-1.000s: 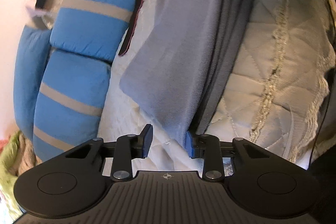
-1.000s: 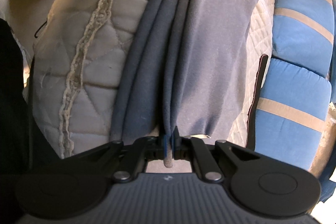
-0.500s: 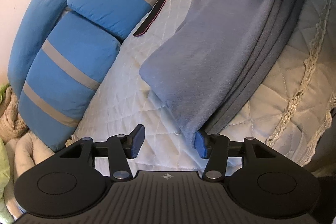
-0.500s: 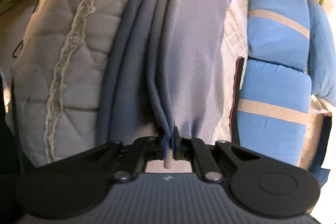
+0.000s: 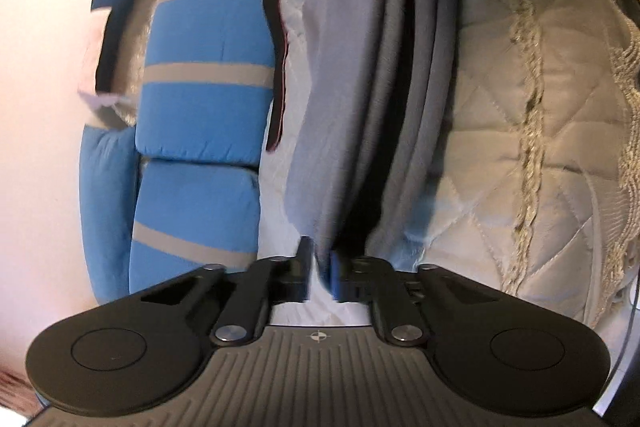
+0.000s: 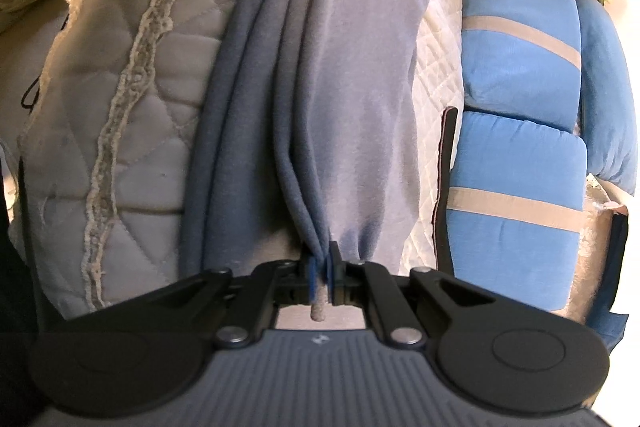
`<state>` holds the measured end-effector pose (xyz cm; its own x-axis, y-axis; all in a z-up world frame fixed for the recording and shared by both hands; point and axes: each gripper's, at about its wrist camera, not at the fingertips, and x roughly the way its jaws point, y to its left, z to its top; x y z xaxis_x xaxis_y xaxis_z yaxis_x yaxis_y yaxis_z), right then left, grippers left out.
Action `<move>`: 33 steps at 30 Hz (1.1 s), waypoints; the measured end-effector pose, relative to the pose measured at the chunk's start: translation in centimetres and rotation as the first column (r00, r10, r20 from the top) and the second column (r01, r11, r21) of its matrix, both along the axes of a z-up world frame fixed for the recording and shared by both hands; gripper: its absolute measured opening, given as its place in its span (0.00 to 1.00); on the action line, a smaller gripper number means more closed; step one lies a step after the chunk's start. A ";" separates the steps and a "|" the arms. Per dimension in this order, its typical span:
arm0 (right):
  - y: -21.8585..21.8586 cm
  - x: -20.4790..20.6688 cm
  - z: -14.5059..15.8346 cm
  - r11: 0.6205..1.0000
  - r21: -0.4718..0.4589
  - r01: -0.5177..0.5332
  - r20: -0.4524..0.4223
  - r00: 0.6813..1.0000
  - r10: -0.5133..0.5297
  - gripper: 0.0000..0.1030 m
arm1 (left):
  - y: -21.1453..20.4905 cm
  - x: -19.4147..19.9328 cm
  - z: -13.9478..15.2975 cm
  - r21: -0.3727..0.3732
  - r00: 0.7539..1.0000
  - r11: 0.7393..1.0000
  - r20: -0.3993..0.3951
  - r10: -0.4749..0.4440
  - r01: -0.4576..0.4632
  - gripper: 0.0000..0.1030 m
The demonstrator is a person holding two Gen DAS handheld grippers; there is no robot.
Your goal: Fold clothes
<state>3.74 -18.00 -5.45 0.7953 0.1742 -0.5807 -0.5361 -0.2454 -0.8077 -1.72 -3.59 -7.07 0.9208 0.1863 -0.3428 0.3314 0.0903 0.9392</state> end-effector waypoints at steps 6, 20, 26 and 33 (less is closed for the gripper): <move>0.4 -0.8 0.2 0.999 0.012 -0.030 0.001 1.000 0.030 0.11 | 0.8 0.4 1.0 -0.089 0.995 0.993 -0.064 0.071 -0.077 0.09; 0.4 -1.0 0.2 0.999 -0.013 -0.039 -0.002 0.999 0.039 0.64 | 3.9 0.9 9.0 -0.440 0.917 0.855 -0.387 0.094 -0.274 0.66; -0.7 -1.2 3.6 0.987 0.161 0.013 0.005 1.000 -0.014 1.00 | 11.3 6.9 13.1 -0.741 0.805 0.360 -0.591 0.050 -0.567 0.66; -1.3 -2.3 5.4 0.929 0.369 0.031 0.062 0.996 -0.058 1.00 | 19.2 14.5 7.1 -0.591 0.614 -0.173 -0.731 -0.298 -0.788 0.65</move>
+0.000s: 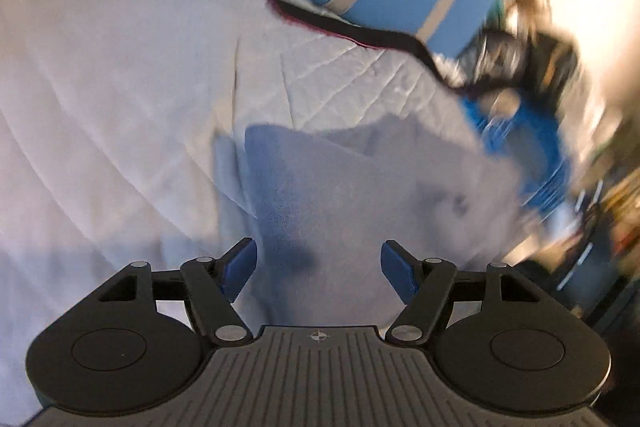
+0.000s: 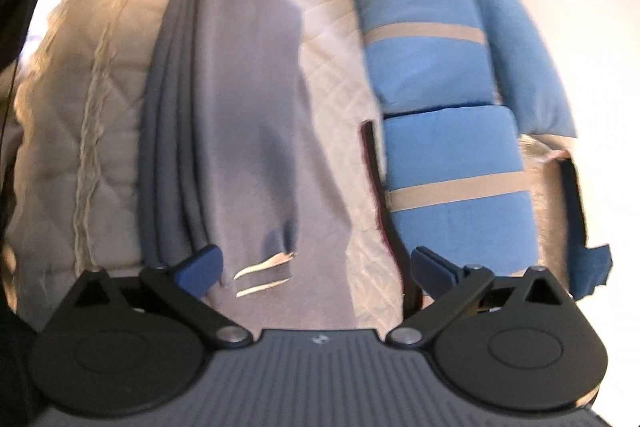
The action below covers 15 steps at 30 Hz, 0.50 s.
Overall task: Fold clothes
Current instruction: 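Lay the sweatpants on the bed and release them from the right gripper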
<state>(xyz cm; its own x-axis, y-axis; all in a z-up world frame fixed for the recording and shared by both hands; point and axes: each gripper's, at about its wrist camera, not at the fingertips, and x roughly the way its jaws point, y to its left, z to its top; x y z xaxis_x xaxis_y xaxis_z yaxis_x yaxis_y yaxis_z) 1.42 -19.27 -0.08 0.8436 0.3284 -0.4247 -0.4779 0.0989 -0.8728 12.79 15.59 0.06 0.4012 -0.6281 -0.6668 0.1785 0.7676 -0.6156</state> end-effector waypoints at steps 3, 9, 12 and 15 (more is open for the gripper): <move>-0.3 -0.8 0.1 0.998 0.067 0.008 0.033 0.999 -0.011 1.00 | 2.1 1.4 -3.3 -0.153 0.993 0.985 -0.099 0.060 -0.075 0.65; -1.1 -1.5 0.7 0.986 0.164 0.035 0.061 0.997 -0.046 1.00 | 2.9 3.1 -5.2 -0.321 0.989 0.943 -0.146 0.038 -0.084 0.64; -1.2 -1.3 0.8 0.979 0.196 0.054 0.070 0.995 -0.069 1.00 | 1.1 4.1 -5.3 -0.305 0.991 0.952 -0.132 -0.031 -0.011 0.55; -1.2 -1.3 0.6 0.977 0.207 0.042 0.093 0.994 -0.062 1.00 | 0.1 4.7 -6.4 -0.286 0.983 0.958 -0.177 -0.041 -0.011 0.18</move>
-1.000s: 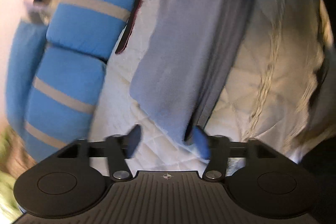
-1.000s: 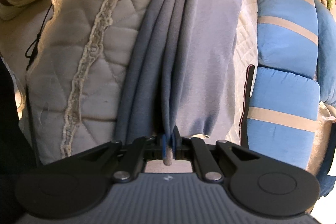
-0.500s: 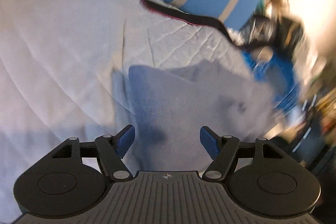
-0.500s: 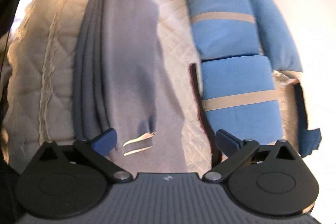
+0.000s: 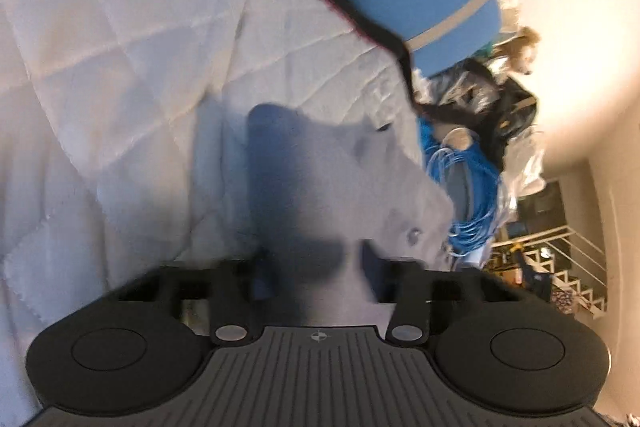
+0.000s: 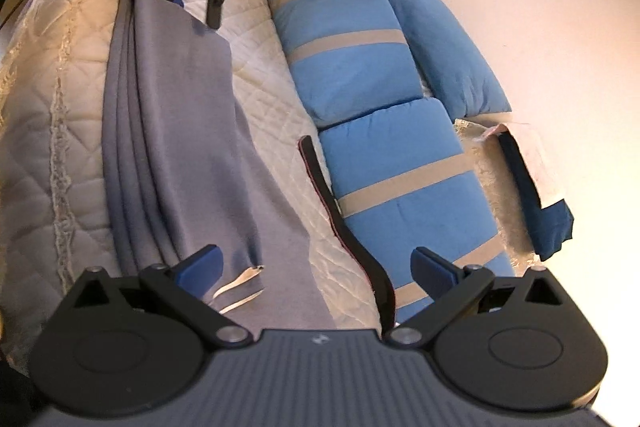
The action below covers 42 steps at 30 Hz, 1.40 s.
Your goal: Fold clothes
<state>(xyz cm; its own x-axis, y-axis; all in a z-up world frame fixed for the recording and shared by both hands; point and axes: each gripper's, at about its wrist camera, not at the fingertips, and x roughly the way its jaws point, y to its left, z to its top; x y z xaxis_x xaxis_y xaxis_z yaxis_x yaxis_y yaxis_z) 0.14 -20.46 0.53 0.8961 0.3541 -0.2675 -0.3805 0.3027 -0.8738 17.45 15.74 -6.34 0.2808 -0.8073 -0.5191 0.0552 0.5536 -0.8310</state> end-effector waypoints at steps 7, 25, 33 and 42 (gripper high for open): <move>-0.4 -0.1 -0.2 1.000 0.018 0.005 0.022 1.000 -0.005 1.00 | -0.8 -0.6 1.8 0.114 1.000 0.993 0.025 0.011 -0.013 0.11; -0.3 0.2 -0.5 1.000 -0.022 0.010 -0.001 1.000 -0.010 1.00 | 15.0 -5.1 9.3 0.464 0.986 0.871 0.033 0.165 -0.161 0.11; 0.1 1.6 1.0 1.000 -0.003 0.009 -0.147 0.989 -0.009 1.00 | 21.2 -8.2 14.6 0.593 0.934 0.737 0.080 0.349 -0.325 0.11; 5.6 2.7 2.4 0.984 0.167 0.064 -0.176 0.984 -0.034 1.00 | 12.6 -9.4 22.9 0.603 0.926 0.708 0.175 0.333 -0.368 0.11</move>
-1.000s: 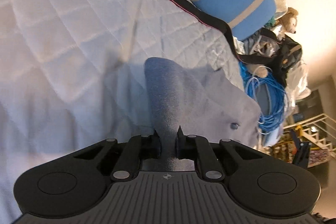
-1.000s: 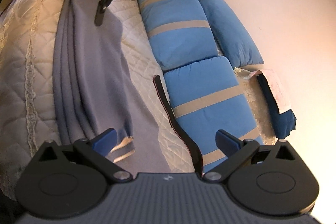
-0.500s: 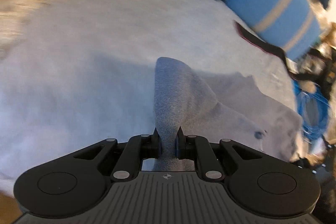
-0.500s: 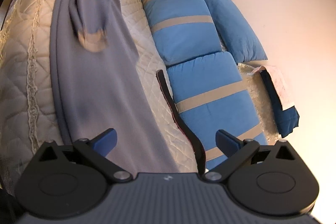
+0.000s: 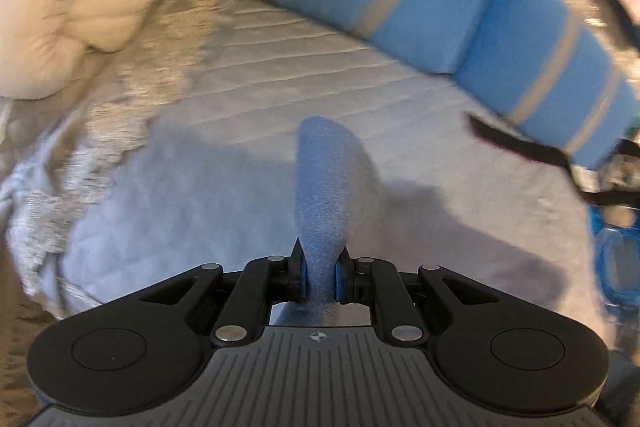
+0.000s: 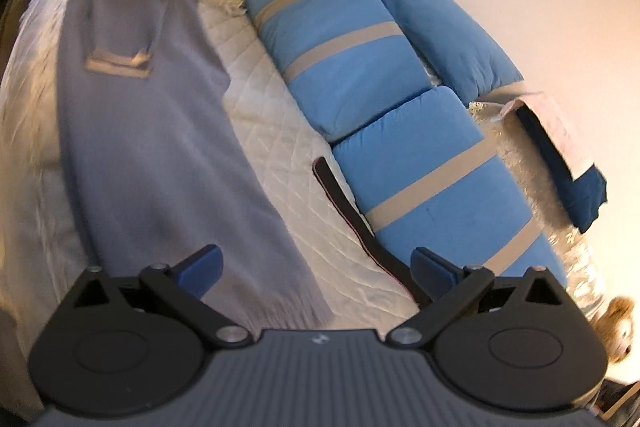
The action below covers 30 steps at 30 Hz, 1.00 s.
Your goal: Fold clothes
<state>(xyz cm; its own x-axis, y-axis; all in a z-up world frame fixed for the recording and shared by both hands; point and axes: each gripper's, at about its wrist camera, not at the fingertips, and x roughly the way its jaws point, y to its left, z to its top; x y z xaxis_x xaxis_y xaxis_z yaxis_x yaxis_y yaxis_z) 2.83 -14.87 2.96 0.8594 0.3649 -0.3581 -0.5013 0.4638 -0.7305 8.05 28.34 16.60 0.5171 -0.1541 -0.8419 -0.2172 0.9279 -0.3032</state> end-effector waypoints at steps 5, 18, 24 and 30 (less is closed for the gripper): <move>0.8 -0.8 0.3 1.000 -0.003 -0.004 0.028 1.000 0.005 1.00 | -5.7 -0.4 4.1 -0.039 0.996 0.998 0.066 -0.054 0.056 0.11; -2.0 -2.8 1.5 0.999 0.036 0.000 0.024 1.000 -0.001 1.00 | -19.7 3.1 3.8 -0.217 0.978 0.955 0.093 -0.187 0.203 0.12; -3.8 -3.2 1.8 0.998 0.050 0.031 0.031 0.999 -0.032 1.00 | -23.7 5.2 0.5 -0.280 0.972 0.931 0.056 -0.226 0.233 0.12; -5.3 -3.6 1.6 0.998 0.043 0.050 0.034 0.998 -0.051 1.00 | -26.8 6.7 -1.5 -0.313 0.968 0.917 0.039 -0.247 0.246 0.12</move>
<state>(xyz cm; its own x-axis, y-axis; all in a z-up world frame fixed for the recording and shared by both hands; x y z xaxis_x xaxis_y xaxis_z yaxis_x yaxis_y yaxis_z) -0.77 -20.12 4.59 0.8888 0.3348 -0.3130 -0.4511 0.5188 -0.7262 14.73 1.50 15.11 0.4277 -0.5322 -0.7306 0.0056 0.8098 -0.5867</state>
